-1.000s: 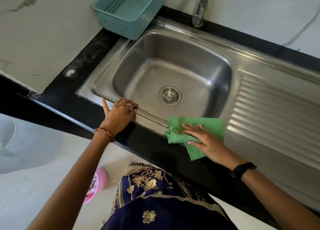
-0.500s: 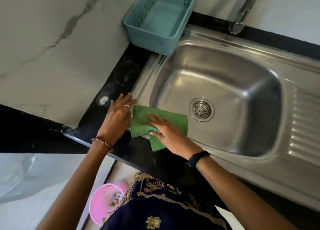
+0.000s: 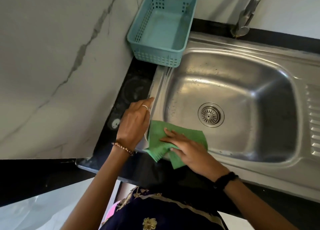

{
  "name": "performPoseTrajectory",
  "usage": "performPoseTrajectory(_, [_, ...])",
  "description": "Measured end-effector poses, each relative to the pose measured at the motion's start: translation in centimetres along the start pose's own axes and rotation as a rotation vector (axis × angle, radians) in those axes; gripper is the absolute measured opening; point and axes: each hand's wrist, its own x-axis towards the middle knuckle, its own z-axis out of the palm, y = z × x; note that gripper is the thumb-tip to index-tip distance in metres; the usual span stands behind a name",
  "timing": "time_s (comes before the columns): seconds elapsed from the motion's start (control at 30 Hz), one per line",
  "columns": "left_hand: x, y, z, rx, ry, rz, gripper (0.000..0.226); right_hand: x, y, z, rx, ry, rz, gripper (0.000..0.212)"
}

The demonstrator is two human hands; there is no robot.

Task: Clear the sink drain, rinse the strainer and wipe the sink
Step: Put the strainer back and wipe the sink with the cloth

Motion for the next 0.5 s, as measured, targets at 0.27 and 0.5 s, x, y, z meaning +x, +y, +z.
performPoseTrajectory(0.27, [8.7,2.9,-1.2,0.065,0.024,0.176,0.053,9.0,-1.8,-0.8,0.148,0.287,0.149,0.052])
performPoseTrajectory(0.5, [14.2,2.8,-1.2,0.181,0.067,0.159,0.059,12.4,-0.3,-4.5,0.074,0.368,0.122,0.057])
